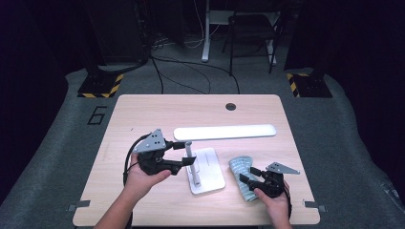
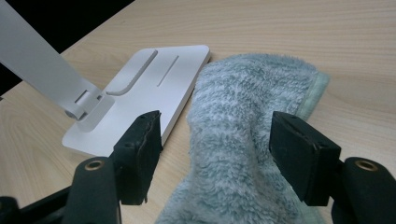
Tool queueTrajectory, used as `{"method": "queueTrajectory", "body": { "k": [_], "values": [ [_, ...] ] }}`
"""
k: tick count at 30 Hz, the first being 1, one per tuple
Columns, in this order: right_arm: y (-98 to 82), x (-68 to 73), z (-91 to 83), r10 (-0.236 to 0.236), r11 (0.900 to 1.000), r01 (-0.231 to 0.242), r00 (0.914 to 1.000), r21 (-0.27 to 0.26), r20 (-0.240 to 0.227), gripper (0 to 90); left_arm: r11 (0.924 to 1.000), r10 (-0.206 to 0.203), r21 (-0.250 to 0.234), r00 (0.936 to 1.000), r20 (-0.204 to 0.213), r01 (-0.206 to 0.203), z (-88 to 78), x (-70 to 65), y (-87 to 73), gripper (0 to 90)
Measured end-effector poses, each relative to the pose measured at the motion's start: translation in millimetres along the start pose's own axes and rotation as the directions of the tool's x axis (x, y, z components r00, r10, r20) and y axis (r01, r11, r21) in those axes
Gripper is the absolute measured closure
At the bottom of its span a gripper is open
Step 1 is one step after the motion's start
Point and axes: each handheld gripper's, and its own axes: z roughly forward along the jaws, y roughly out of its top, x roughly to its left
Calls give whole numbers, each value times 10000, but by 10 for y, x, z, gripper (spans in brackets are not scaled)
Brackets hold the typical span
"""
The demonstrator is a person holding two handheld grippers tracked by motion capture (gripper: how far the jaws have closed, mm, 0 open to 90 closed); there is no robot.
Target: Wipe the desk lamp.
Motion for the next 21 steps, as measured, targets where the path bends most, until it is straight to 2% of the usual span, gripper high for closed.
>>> {"method": "queueTrajectory", "body": {
  "k": [5,9,12,14,16,20,21],
  "values": [
    [1,37,-8,9,10000,-10,9999,-39,-159,308,10000,-79,-30,9998,183,80,-31,20,-7,422],
    [10,68,-3,-154,9998,150,9994,-129,-324,287,10000,28,8,9997,222,-28,-37,22,-9,443],
    [21,107,5,-341,9992,332,9984,-209,-449,273,9999,92,124,9998,163,-94,-20,25,-9,478],
    [25,124,16,-438,9988,430,9984,-249,-347,266,9998,104,163,9999,84,-106,-6,29,-13,511],
    [31,129,24,-470,9986,465,9987,-244,-198,265,9999,-29,113,9998,175,27,2,35,-17,511],
    [27,128,26,-522,9984,514,9980,-235,-355,273,9996,264,99,9996,-89,-263,-4,14,-18,520],
    [25,132,23,-416,9990,411,9984,-154,-384,284,9997,231,83,9996,-131,-230,-5,1,-19,522]
  ]
}}
